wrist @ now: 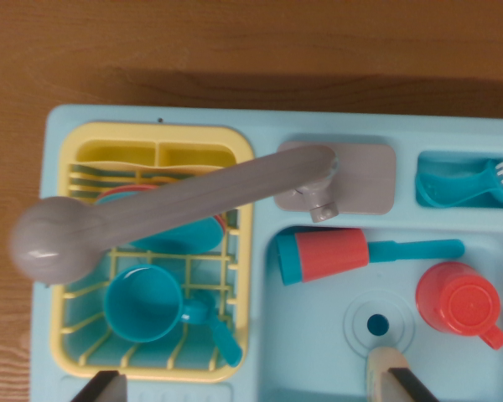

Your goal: Pick detergent from the sink

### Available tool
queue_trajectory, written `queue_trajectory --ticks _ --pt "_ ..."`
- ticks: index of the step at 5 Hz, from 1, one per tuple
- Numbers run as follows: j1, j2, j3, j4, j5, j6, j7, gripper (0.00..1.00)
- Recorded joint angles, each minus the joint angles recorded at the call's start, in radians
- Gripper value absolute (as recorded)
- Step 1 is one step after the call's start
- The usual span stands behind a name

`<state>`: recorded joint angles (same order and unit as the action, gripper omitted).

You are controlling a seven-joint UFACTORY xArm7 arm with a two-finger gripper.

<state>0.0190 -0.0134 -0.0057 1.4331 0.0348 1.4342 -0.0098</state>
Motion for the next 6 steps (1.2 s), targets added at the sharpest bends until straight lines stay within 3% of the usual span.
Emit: queue_trajectory --ticks 1,2,3,4,5,6 --pt "-0.0043 0.002 -0.007 -0.036 -0.0001 -0.036 -0.013 0.00" --pt "-0.0043 0.002 -0.007 -0.036 -0.0001 -0.036 -0.013 0.00" --pt "-0.0090 0.004 -0.014 -0.076 -0.0002 -0.074 -0.027 0.00" --pt "-0.0090 0.004 -0.014 -0.076 -0.0002 -0.074 -0.027 0.00" --pt "-0.0140 0.007 -0.023 -0.119 -0.0003 -0.116 -0.042 0.00" --pt "-0.0140 0.007 -0.023 -0.119 -0.0003 -0.116 -0.042 0.00"
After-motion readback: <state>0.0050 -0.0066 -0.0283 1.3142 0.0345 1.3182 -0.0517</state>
